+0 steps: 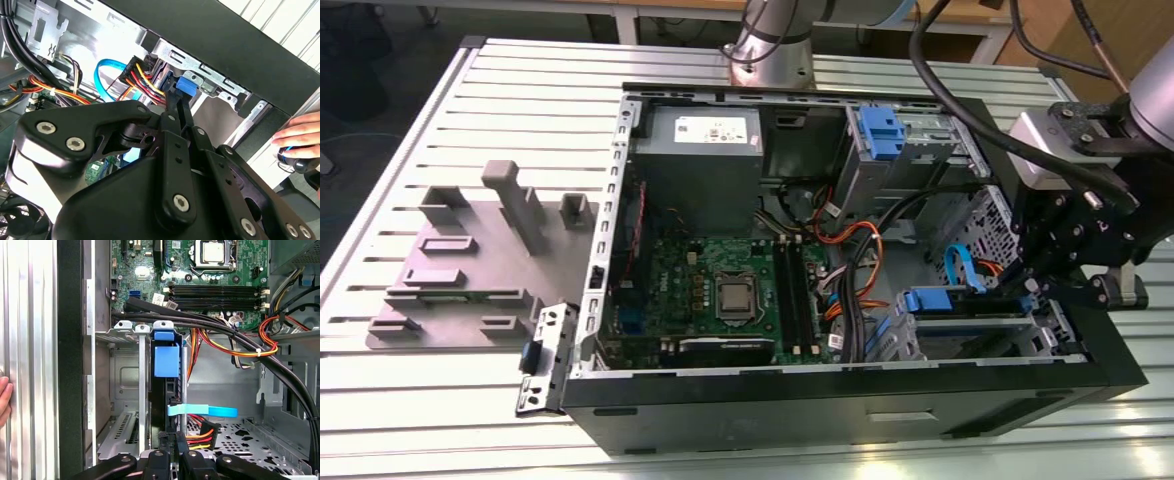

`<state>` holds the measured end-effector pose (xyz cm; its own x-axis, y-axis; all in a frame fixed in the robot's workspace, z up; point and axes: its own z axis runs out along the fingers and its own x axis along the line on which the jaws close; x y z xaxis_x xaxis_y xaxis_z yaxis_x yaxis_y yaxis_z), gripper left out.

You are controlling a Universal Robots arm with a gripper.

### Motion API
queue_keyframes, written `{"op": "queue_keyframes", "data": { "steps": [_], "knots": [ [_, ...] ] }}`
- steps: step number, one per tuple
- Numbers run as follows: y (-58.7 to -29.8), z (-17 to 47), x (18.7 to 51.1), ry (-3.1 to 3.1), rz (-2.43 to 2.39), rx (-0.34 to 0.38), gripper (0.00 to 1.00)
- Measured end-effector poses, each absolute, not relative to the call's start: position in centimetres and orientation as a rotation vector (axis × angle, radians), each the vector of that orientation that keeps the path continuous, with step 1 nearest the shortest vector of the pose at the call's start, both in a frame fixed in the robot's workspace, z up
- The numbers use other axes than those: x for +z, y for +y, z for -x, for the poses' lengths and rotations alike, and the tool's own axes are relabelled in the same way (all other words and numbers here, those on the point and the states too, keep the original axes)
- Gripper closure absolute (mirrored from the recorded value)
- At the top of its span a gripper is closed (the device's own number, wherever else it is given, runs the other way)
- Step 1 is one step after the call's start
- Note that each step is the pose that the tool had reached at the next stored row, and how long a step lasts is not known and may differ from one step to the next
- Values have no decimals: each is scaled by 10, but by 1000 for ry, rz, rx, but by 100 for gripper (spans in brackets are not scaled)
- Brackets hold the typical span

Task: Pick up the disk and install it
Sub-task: 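Insert the second disk wire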

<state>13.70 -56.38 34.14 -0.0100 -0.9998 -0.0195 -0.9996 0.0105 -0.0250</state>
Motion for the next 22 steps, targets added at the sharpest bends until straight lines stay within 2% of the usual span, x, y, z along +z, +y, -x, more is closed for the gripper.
{"op": "queue_keyframes", "data": {
  "steps": [22],
  "knots": [
    [-558,-130,339,2210,2187,-7,84]
  ]
}}
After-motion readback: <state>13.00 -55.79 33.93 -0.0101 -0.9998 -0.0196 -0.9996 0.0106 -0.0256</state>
